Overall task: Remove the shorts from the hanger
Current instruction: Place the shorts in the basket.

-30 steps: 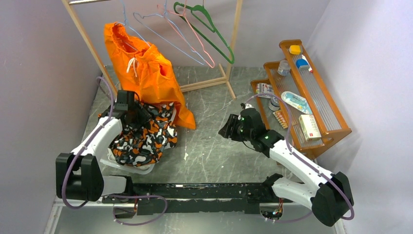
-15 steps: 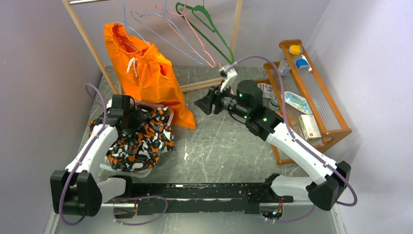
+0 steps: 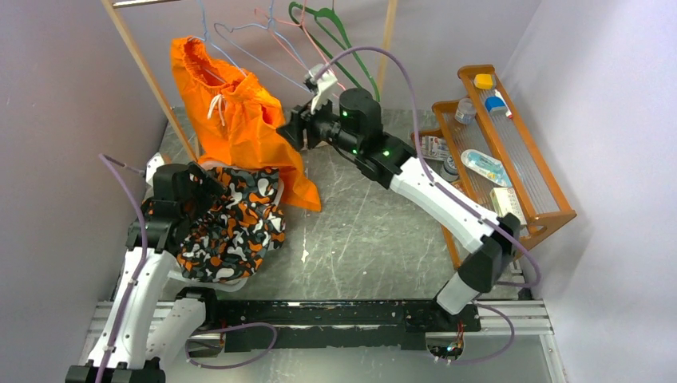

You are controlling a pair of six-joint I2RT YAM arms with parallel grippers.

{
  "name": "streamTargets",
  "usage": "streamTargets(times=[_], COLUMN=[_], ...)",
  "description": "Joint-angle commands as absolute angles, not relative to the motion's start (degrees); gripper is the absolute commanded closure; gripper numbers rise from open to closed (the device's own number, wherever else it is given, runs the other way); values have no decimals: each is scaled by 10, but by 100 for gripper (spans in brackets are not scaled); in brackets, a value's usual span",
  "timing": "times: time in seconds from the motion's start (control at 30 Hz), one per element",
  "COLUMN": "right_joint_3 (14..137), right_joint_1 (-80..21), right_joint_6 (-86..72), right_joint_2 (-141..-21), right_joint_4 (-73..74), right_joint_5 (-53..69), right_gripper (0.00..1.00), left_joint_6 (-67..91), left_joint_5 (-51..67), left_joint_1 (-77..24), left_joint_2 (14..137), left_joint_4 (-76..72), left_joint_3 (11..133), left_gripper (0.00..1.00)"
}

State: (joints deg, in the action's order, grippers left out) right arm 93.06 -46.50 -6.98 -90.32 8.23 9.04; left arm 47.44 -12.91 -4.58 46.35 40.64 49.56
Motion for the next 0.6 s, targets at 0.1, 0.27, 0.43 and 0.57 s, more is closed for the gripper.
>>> streamTargets(times=[0.1, 0.27, 0.43, 0.57], right_joint_3=[1062, 1171, 1322, 1380], right_joint_1=[-473, -474, -475, -478], right_joint_6=[-11, 13, 42, 48], right_joint_2=[-994, -1072, -1187, -1231], right_joint_4=[87, 136, 229, 247], right_joint_5=[103, 80, 140, 139], right_gripper=[42, 36, 35, 34], left_joint_6=[421, 364, 342, 343], left_joint_5=[-149, -101, -103, -104], left_joint_1=[-40, -40, -40, -40], left_joint_2=[444, 424, 401, 373], left_joint_4=[424, 381, 368, 358], left_joint_3=[510, 488, 455, 439], left_gripper=[9, 9, 8, 7])
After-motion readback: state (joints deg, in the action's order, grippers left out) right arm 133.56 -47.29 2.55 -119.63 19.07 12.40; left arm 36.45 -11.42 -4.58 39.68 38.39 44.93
